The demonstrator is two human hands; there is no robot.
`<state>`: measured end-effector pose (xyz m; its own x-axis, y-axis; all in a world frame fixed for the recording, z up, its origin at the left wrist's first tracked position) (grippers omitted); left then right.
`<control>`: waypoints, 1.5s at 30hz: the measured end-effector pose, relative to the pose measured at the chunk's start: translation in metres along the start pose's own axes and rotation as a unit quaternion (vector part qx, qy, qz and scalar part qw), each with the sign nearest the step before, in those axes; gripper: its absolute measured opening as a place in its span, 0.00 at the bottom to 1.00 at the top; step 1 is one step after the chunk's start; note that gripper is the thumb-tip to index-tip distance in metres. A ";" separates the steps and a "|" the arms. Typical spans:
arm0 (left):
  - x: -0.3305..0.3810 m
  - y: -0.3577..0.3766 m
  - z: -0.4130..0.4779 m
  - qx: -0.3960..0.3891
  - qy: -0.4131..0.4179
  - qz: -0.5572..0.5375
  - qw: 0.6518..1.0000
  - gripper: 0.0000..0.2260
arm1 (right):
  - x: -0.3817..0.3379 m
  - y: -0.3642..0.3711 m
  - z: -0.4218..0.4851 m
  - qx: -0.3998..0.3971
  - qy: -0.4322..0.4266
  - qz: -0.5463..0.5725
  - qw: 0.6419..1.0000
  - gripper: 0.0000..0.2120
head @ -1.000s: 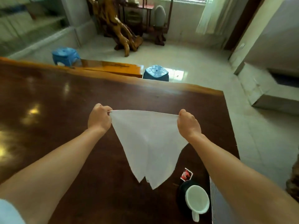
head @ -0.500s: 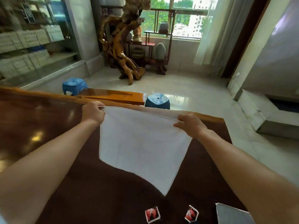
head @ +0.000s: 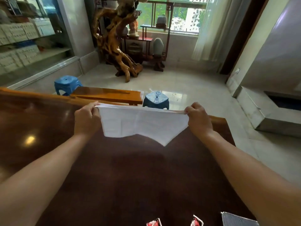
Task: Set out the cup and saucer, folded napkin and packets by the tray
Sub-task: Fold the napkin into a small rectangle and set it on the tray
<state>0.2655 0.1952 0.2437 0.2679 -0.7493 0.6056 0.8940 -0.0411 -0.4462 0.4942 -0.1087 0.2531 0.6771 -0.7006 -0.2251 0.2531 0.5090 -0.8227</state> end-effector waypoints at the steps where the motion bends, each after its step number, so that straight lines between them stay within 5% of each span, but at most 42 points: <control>1: -0.011 -0.002 -0.016 -0.013 -0.008 0.012 1.000 0.14 | 0.002 0.008 -0.014 -0.015 -0.003 -0.003 1.000 0.14; 7: -0.074 -0.019 -0.134 -0.144 -0.137 0.074 0.977 0.15 | 0.010 0.058 -0.114 -0.136 0.016 0.008 0.991 0.15; 16: -0.135 -0.057 -0.312 -0.414 -0.302 0.179 0.840 0.16 | 0.013 0.109 -0.270 -0.348 0.064 -0.041 0.934 0.17; 22: -0.146 -0.065 -0.337 -0.423 -0.360 0.159 0.816 0.12 | 0.018 0.125 -0.290 -0.423 0.119 -0.003 0.898 0.10; 30: -0.165 -0.038 -0.301 -0.363 -0.400 0.152 0.828 0.05 | 0.032 0.157 -0.252 -0.387 0.204 0.037 0.898 0.11; 37: -0.192 0.015 -0.257 -0.316 -0.399 0.151 0.848 0.16 | 0.047 0.206 -0.194 -0.338 0.233 0.058 0.910 0.11; 45: -0.231 0.075 -0.228 -0.307 -0.400 0.159 0.849 0.12 | 0.061 0.275 -0.149 -0.308 0.240 0.050 0.919 0.08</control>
<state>0.1885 0.2147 -0.0793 0.8383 -0.1088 0.5343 0.4407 -0.4419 -0.7814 0.5023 -0.0860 -0.0649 0.2562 -0.8809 -0.3979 -0.3331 0.3060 -0.8919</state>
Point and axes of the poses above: each hand's wrist, its own z-axis towards the middle knuckle, its own y-axis out of the palm, x = y × z, the point moved 1 cm from there along z, towards the middle knuckle, and after that the axes turned 8 degrees about x, right-handed, at the moved point
